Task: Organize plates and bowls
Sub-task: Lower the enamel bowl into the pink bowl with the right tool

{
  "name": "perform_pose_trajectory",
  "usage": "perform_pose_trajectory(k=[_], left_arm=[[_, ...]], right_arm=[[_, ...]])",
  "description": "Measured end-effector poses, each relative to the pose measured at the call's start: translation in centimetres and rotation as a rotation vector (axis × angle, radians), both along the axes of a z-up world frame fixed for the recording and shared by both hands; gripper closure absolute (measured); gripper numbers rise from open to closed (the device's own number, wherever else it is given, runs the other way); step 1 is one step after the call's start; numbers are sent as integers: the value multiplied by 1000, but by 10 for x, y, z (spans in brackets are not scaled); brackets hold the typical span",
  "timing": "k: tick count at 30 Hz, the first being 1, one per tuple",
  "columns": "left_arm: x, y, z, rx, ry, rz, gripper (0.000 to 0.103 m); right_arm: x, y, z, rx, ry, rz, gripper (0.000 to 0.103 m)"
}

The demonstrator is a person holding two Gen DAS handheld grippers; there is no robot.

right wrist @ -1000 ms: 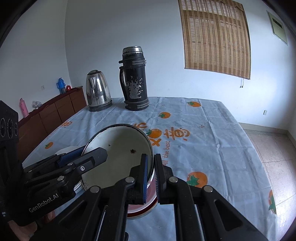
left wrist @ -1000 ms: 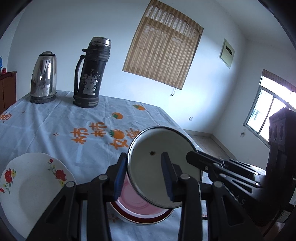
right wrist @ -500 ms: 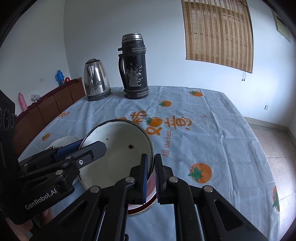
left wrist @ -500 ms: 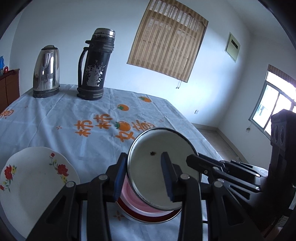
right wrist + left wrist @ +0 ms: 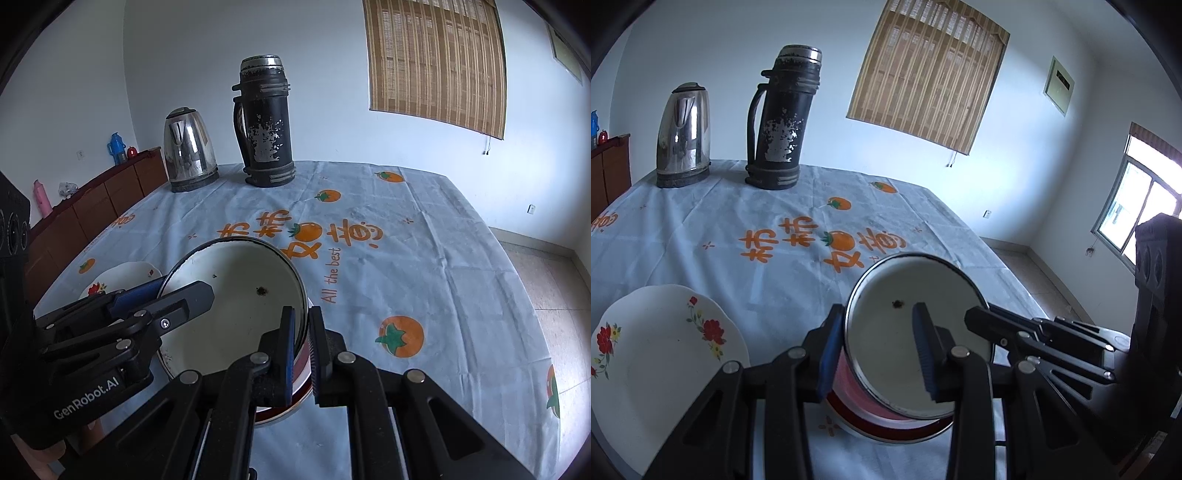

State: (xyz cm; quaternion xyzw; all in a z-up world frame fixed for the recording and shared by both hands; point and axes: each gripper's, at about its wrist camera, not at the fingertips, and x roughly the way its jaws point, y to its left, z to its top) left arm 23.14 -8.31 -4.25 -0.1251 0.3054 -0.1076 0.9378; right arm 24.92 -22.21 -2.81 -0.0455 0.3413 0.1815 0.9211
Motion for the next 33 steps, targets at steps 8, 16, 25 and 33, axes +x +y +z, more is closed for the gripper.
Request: perform_pose_trajectory(k=[8,16,25,33], left_arm=[[3,-1,-3,8,13,-2,68],[5,-1,-5,16,24,-1,68],[6,-3,-7,32,39,-4,68],[10,-5,-12,50,71,-7,68]], right_arm=[[2,1,-2,-3,9,-1,95],[4,2,-4,-8,16,-3,95],[6,2,-9,-16,31,-6,95],[9,3,-16,-27,55,-3,93]])
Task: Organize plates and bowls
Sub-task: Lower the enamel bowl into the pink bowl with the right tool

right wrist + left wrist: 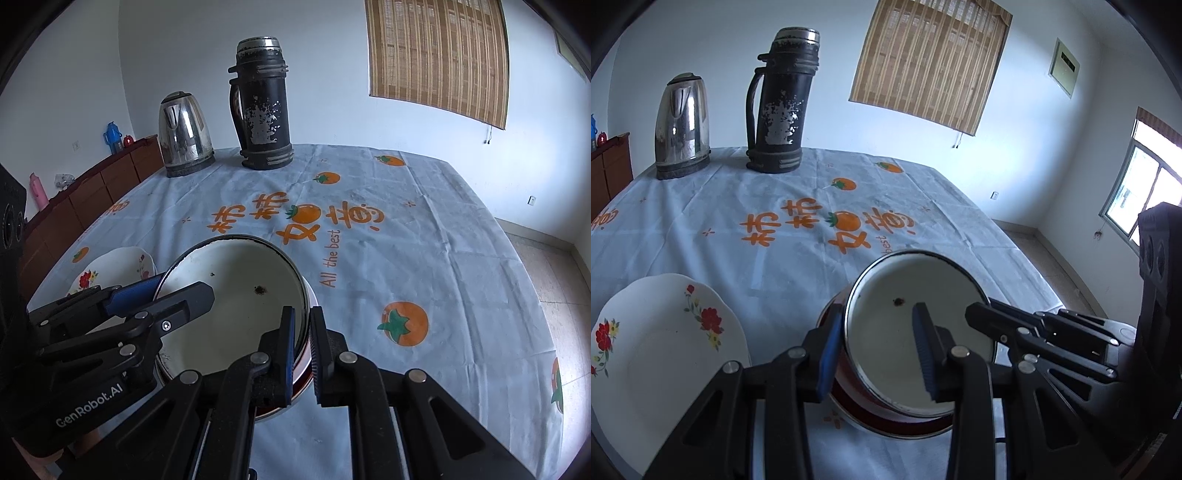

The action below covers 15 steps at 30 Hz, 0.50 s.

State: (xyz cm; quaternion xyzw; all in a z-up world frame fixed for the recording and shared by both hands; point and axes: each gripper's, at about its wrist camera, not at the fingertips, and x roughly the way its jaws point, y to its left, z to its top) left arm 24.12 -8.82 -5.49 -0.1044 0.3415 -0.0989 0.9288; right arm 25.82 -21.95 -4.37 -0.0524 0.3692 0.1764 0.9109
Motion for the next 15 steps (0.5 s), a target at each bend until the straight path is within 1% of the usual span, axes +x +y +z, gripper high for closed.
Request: perform_pose_trajectory(k=[11,15], left_arm=[[4,-1,-7,7,38,-3,68],[4,-1,-7,7,40,-2,68]], right_arm=[[5,0,-7,2,22,3,93],[4,0,-6,5,22,4,93]])
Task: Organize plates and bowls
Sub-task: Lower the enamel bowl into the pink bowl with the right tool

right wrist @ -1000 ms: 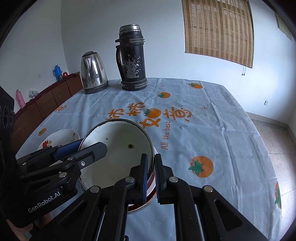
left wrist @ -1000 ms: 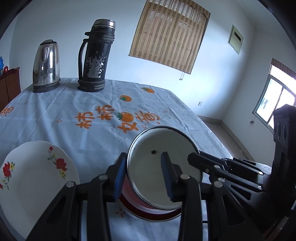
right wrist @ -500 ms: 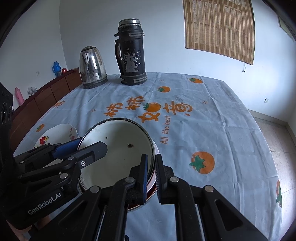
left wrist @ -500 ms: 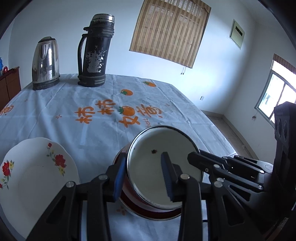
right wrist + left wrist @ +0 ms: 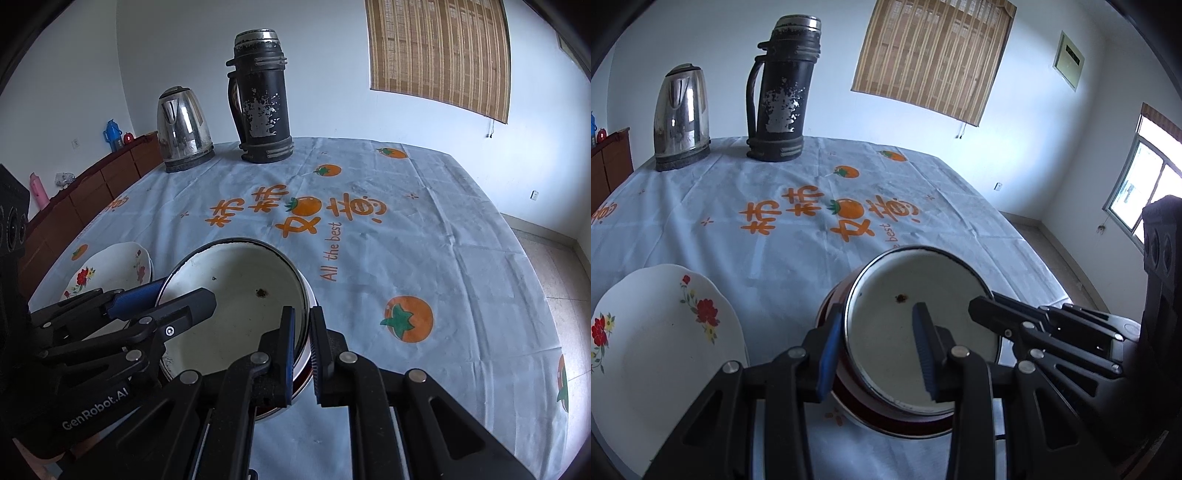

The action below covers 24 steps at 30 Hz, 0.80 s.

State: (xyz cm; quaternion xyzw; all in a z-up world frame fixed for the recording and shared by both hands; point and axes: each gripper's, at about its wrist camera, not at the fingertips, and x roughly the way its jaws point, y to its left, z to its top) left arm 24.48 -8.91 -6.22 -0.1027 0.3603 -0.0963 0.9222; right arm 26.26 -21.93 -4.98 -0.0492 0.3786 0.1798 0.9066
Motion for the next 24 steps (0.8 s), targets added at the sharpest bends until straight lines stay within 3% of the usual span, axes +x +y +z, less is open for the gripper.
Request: perform_pose_trajectory(k=[7,16,19,24], left_arm=[[1,5,0,-46,15,-4,68],[0,4,2,-44,31,-7,68],[0,3,2,-47,31,-16,61],[0,3,2,-60,30,-20,61]], right_arm=[[1,-3,1,30,29,3,93],[3,-4,2,40,57,13,92],[5,-5,2,50,59,15,92],[6,-8,2,69,65,19,92]])
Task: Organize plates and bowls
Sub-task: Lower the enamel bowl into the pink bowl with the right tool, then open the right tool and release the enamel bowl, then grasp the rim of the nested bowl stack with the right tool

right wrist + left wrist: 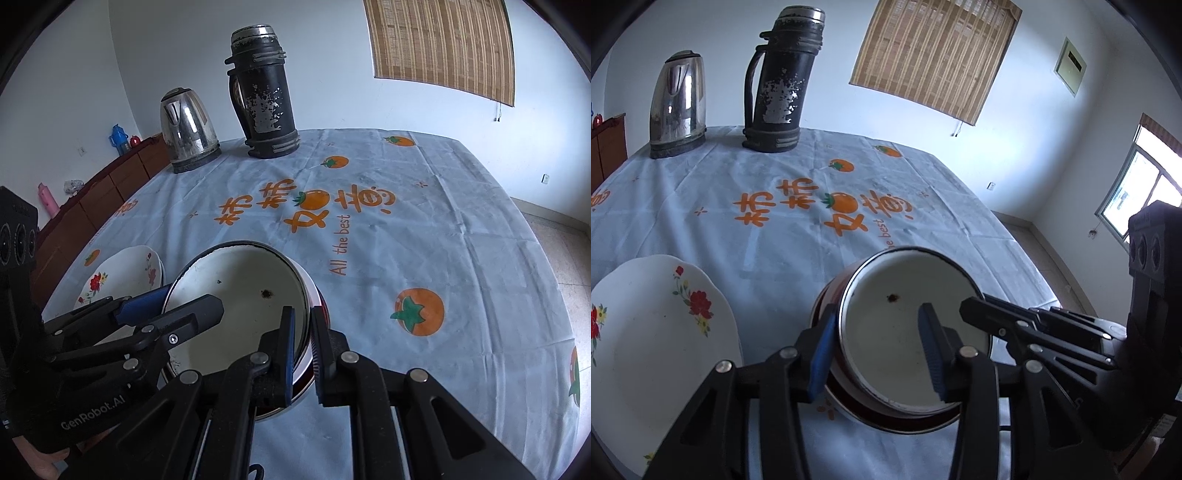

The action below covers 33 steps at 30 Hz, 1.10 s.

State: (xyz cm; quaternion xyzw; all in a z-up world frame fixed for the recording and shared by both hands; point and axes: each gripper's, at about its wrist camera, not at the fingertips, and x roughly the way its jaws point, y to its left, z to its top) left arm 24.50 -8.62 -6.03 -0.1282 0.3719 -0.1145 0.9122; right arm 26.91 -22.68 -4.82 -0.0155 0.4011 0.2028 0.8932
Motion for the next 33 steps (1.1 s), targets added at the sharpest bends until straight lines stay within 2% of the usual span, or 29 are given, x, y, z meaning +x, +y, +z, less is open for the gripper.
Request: perform_pose_trajectory(k=[2,3,4,6,10,12,15,21,33], left_arm=[[-1,0,1,-17,-5,-11,61],[-1,0,2,-21,-13,-15,60],[-3,0,4,-27,-24,-18,60],[-4,2,6,-36,-38,-11,59],[-3,11,8,-52,-49,21,56],[-1,11,5,-36,-41,26,56],[3,10,-1,-10,-20,40,53],[3,6,-4,27,-13,44,52],[0,2,-3,32,-31,34,45]], right_arm=[[0,-2,0,4,-2,-2,92],[1,-2,-1,-3,0,-4,88],[1,-2,-1,3,1,2,77],[-1,-3,3,3,-26,-9,63],[-2,-5,13,7,-98,-40,46],[2,-2,11,-9,-113,-38,44],[9,-1,2,-15,-88,-50,44],[8,-10,-5,33,-87,-73,44],[-8,-20,-10,70,-125,-84,44]])
